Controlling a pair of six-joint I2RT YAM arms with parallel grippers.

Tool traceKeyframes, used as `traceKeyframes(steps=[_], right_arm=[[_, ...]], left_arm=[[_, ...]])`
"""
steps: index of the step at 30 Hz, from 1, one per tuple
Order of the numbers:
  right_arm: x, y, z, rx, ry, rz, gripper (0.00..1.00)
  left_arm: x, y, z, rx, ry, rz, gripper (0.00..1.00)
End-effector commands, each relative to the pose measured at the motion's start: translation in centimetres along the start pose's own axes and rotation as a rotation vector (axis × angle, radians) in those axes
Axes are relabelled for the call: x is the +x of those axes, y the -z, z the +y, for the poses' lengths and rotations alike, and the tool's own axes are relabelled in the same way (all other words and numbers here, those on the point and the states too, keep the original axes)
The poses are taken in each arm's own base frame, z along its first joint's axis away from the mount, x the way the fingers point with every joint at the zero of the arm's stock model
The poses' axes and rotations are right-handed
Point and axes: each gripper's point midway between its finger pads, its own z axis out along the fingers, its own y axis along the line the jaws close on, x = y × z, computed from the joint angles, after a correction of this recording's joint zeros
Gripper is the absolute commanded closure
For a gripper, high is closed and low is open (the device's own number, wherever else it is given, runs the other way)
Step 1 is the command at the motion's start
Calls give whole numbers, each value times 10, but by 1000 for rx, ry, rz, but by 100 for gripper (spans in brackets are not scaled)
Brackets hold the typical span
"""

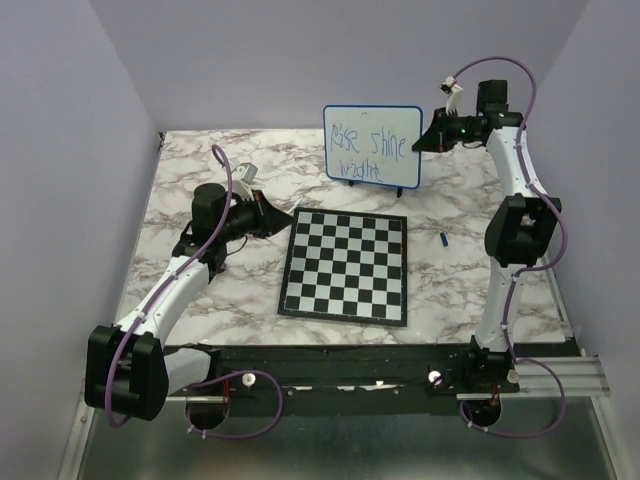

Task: Write a sentence on the whiteboard
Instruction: Put down the whiteboard on the whiteboard stand.

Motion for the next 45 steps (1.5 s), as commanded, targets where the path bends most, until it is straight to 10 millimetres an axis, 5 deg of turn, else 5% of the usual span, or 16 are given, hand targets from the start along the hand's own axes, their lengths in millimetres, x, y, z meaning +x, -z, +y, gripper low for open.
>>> traceKeyframes(steps=[1, 20, 31, 45], right_arm=[[-33, 6, 3, -55, 45, -105, 100], [-45, 4, -7, -221, -119, -252, 100], [-74, 6, -11, -222, -98, -323, 100], [-53, 12, -45, -198, -135, -321, 100]], left_arm=[[-6, 3, 1, -13, -14, -27, 100], [-5, 2, -1, -1, 5, -32, 100], [-8, 1, -1, -6, 13, -30, 100], [-8, -1, 0, -5, 24, -25, 100]])
